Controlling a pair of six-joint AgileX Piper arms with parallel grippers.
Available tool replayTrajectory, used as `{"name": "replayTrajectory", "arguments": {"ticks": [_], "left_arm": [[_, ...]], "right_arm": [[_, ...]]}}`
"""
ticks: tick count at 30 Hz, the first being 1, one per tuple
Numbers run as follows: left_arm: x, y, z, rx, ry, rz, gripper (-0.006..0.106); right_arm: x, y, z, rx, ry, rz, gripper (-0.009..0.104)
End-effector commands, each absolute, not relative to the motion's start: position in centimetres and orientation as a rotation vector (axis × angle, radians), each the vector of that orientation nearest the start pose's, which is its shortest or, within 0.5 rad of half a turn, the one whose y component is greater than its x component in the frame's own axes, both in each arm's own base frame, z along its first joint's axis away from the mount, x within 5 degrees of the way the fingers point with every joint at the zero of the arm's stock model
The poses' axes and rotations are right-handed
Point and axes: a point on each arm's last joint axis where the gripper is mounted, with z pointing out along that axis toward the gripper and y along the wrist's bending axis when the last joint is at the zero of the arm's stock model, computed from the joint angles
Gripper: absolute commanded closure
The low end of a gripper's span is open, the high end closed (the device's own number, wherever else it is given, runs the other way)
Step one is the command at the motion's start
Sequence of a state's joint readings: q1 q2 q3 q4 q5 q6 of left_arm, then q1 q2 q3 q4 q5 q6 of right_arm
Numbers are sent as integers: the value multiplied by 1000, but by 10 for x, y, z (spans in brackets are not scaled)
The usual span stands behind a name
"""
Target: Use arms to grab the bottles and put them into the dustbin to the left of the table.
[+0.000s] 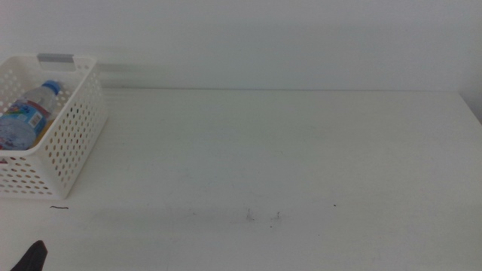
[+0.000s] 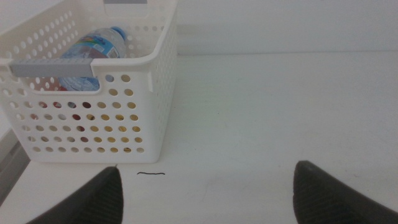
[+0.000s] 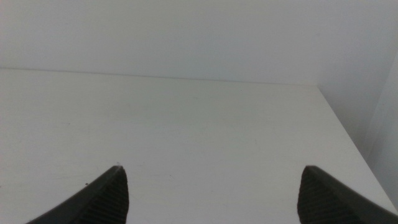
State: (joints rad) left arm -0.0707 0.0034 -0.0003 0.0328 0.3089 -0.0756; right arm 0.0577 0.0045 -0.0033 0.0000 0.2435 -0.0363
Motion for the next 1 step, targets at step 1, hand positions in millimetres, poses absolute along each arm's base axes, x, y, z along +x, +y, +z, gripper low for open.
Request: {"name": "replayTrajectory", "arguments": {"ticks": [1], "left_arm": [[54,-3,187,17,1779,-74,7]], "right_arm": [[55,2,191,-86,1721,-6,7]]}}
